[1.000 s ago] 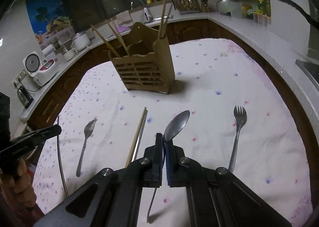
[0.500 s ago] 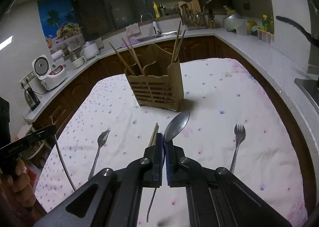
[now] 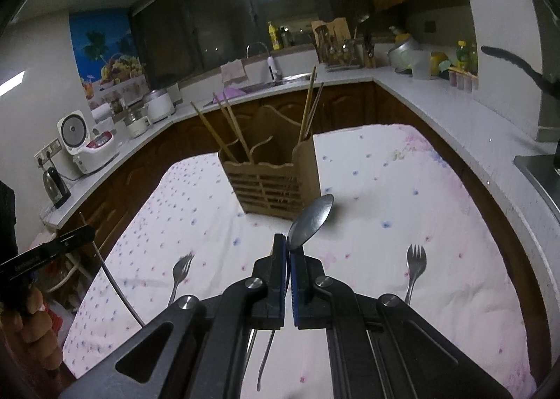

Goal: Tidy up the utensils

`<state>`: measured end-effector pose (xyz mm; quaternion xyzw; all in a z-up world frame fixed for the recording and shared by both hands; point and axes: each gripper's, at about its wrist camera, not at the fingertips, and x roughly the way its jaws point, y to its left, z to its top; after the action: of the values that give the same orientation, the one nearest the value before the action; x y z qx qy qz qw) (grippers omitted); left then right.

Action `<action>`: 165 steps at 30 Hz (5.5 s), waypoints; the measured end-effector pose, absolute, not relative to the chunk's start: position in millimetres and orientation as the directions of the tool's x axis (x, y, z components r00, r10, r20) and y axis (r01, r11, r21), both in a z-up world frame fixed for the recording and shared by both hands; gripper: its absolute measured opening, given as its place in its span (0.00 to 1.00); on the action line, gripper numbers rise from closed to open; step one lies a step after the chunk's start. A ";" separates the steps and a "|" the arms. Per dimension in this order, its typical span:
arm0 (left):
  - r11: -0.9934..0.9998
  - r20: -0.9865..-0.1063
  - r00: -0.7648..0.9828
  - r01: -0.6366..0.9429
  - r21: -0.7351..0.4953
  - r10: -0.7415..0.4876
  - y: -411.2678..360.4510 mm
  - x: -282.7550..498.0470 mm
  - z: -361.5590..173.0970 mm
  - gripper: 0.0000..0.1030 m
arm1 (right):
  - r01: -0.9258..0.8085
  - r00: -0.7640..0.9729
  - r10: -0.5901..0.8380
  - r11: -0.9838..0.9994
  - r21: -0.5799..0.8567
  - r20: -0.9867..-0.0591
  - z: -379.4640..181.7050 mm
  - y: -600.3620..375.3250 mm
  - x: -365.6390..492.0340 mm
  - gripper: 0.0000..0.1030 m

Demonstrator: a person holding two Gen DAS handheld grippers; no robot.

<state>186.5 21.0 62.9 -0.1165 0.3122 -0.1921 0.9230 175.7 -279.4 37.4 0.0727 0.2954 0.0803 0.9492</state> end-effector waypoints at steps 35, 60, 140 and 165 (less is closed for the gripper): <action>0.897 -0.281 0.873 0.307 -0.318 -0.398 11.7 283.7 166.5 0.04 | -0.121 0.950 0.165 0.977 0.174 -0.263 107.0 -273.7 279.1 0.02; 0.923 -0.226 0.927 0.220 -0.315 -0.298 -20.4 382.7 139.2 0.04 | -0.104 0.973 0.113 0.993 0.054 -0.203 83.3 -247.6 353.4 0.02; 0.942 -0.476 0.825 0.188 -0.279 -0.305 -35.1 373.9 43.0 0.66 | -0.080 0.857 0.178 0.973 0.215 -0.484 7.2 -277.9 347.9 0.38; 0.986 -0.480 0.863 0.108 -0.126 -0.156 7.2 178.4 23.2 0.97 | -0.185 0.892 0.222 0.974 0.129 -0.394 29.9 -251.6 179.3 0.89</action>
<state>178.4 7.2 23.2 -0.0472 0.2525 -0.0684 0.9640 179.3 -251.6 29.9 0.0442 0.2075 0.1049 0.9716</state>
